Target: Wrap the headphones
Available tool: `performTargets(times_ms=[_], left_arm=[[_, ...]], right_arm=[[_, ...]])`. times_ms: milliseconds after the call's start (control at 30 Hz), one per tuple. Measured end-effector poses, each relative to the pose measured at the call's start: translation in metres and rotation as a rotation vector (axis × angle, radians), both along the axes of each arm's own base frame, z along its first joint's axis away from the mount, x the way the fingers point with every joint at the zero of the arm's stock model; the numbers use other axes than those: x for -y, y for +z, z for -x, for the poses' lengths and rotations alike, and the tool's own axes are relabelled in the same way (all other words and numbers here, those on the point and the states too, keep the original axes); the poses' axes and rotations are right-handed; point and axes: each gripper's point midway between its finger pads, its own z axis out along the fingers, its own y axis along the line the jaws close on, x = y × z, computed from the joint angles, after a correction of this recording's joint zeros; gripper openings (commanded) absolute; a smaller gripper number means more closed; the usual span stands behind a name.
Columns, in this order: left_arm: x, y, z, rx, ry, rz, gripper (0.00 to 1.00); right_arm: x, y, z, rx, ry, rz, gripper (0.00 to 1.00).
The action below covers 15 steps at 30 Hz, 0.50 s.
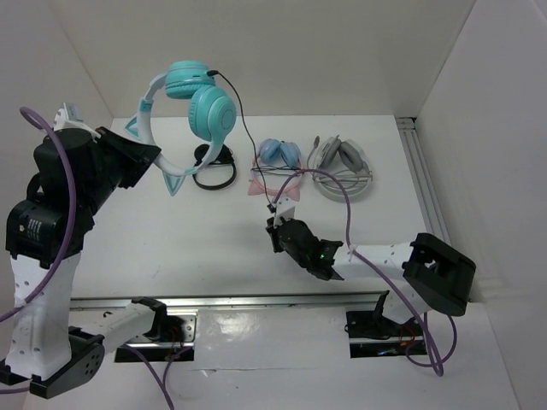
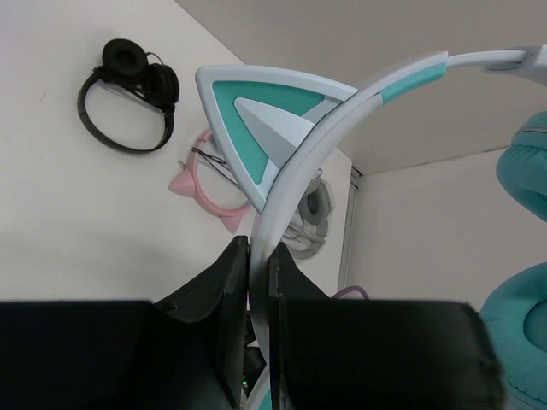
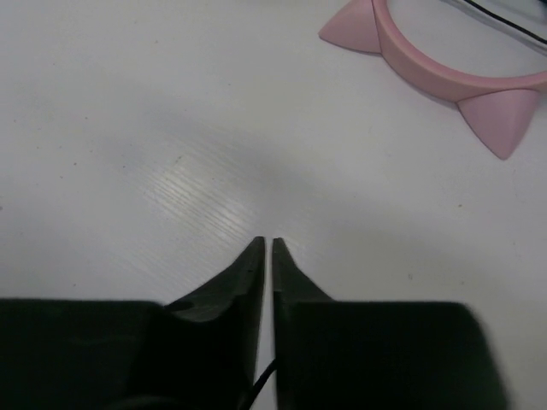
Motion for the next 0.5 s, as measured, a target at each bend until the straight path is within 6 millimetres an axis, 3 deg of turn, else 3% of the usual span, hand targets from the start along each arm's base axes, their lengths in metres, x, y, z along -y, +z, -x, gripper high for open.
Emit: performTargets(times_ms=[33, 200, 267, 367, 500], left_arm=[[-0.001, 0.002, -0.001, 0.004, 0.009, -0.002, 0.00], [-0.012, 0.003, -0.006, 0.005, 0.067, -0.028, 0.00], [-0.016, -0.001, -0.010, -0.006, 0.093, -0.045, 0.00], [-0.021, -0.015, -0.021, -0.042, 0.120, -0.092, 0.00], [-0.028, -0.050, -0.039, -0.141, 0.148, -0.169, 0.00]], right_arm=[[0.000, 0.000, -0.001, 0.001, 0.000, -0.001, 0.00], [0.011, 0.001, -0.005, -0.005, -0.085, 0.053, 0.00], [0.015, 0.010, -0.010, -0.001, -0.159, 0.095, 0.00], [0.015, 0.032, -0.014, 0.013, -0.245, 0.157, 0.00], [0.013, 0.058, -0.006, 0.040, -0.284, 0.256, 0.00]])
